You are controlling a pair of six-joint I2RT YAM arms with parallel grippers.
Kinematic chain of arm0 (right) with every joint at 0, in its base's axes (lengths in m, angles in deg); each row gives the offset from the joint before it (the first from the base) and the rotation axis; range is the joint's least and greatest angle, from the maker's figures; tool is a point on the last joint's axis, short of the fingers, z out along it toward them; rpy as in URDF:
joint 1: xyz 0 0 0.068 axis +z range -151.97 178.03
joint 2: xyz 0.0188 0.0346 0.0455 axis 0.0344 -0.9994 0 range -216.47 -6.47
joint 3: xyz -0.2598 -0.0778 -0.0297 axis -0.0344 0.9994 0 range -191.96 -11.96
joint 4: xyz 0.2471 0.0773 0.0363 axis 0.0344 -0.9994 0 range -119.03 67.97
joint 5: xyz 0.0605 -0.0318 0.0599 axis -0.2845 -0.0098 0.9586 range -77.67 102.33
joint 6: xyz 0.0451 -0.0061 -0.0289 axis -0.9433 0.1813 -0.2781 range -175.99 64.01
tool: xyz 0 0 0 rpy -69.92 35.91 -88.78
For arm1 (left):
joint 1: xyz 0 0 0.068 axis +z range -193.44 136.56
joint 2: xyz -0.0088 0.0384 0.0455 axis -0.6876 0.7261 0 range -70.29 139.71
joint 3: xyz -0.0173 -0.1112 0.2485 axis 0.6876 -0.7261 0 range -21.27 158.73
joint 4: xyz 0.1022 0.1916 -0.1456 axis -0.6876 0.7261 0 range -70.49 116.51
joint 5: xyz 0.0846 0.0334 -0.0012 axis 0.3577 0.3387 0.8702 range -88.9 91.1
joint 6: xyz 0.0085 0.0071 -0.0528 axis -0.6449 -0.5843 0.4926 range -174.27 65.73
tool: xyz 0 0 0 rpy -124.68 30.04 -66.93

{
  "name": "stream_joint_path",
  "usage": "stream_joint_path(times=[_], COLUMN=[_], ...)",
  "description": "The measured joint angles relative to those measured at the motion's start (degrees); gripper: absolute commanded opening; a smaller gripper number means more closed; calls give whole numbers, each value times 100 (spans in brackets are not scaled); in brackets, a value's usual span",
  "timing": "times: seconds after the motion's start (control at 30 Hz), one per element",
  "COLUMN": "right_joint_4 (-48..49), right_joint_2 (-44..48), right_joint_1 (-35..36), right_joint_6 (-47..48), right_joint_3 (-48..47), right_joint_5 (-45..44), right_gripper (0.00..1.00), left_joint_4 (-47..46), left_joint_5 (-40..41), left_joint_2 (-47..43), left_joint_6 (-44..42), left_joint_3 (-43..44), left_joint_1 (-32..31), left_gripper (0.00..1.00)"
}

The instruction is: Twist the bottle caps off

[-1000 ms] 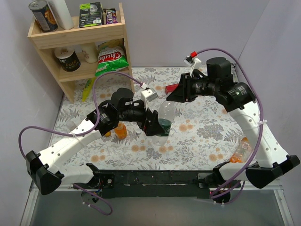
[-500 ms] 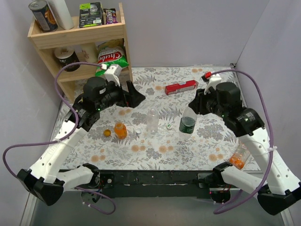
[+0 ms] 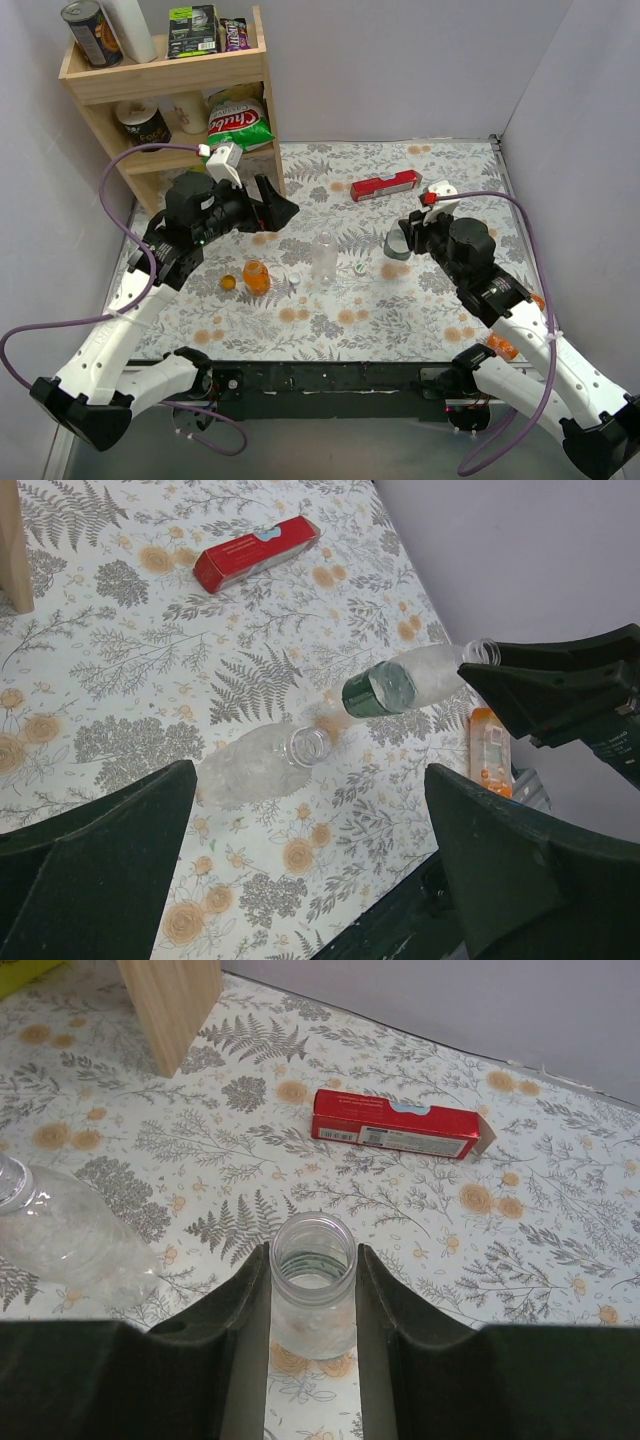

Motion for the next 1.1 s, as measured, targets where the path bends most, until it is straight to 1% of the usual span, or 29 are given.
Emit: stream_joint_path(times=[0.27, 0.73, 0.77, 0.8, 0.87, 0.9, 0.93, 0.97, 1.0, 1.1], right_joint_4=[385, 507, 531, 538, 538, 538, 535, 529, 516, 393], right_joint_2=[-125, -107, -107, -107, -107, -107, -105, -96, -90, -68], right_joint_1=[20, 50, 50, 50, 52, 52, 52, 52, 55, 55], right_joint_6=[70, -96, -105, -111, -120, -127, -140, -164, -184, -245], right_joint_3=[151, 592, 605, 605, 610, 608, 608, 610, 610, 608], right_joint_5=[-7, 92, 90, 90, 83, 74, 63, 57, 46, 35], right_gripper=[1, 1, 7, 20, 31, 40, 42, 48, 57, 62], left_joint_4=[52, 52, 55, 55, 55, 55, 57, 66, 70, 72], left_joint_5=[-24, -70, -79, -85, -94, -96, -103, -109, -109, -116], left_joint_2=[2, 24, 24, 24, 24, 24, 24, 24, 24, 22], left_joint_6=[0, -4, -4, -4, -4, -4, -7, -9, -11, -20], left_joint_3=[-37, -37, -37, -37, -37, -37, -37, -37, -37, -37], left_joint_1=[0, 0, 0, 0, 0, 0, 0, 0, 0, 0], left_gripper=[98, 98, 98, 98, 98, 98, 98, 98, 98, 98])
